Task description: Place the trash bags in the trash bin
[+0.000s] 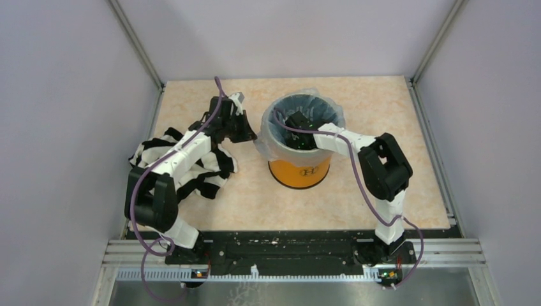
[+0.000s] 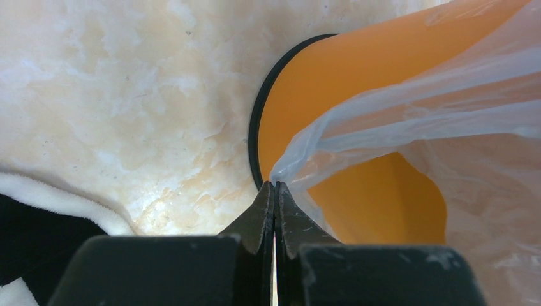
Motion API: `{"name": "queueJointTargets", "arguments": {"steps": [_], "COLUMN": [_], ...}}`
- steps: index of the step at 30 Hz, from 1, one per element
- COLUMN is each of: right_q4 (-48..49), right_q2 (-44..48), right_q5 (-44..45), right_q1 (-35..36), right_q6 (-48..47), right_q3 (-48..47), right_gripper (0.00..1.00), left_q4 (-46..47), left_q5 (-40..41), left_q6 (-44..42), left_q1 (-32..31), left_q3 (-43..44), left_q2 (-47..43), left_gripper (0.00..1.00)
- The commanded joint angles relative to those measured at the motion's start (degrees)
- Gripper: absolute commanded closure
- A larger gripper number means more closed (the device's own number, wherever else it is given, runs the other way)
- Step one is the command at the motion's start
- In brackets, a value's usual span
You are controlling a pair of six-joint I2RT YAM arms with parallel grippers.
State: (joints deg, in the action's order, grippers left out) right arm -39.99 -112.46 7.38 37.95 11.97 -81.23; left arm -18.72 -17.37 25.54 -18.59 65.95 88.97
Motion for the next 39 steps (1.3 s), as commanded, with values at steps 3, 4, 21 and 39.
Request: {"name": "queueJointTargets", "arguments": {"steps": [3,4,21,39], "right_q4": [-0.77,-1.16,-6.41,-8.0], "right_q2": [-3.97,-4.06,2.78,4.28], "right_q5": [-2.36,-2.38,-1.18,0.27], "right_q1": [-0.69,-0.72,-0.54,-0.03], "right_q6": [-0.13,0.02,1.43,2.1], "right_q3": [-1.52,-1.94,-7.49,-8.73], "right_gripper": [0.2,0.2,0.19,0.21], "left_q4": [0.38,0.36,0.63,0.89], "left_q5": [-1.85,-1.9,-2.73,-1.97], "left_q6": [0.38,0.45,1.0,0.76], "left_q1": [-0.2,-0.22,-0.26,-0.37], "left_q3": [2.45,2.36,2.6,1.45], "left_q2": [-2.55,-2.64,-2.44,-1.62], "left_gripper": [1.0,1.0,1.0,1.0]}}
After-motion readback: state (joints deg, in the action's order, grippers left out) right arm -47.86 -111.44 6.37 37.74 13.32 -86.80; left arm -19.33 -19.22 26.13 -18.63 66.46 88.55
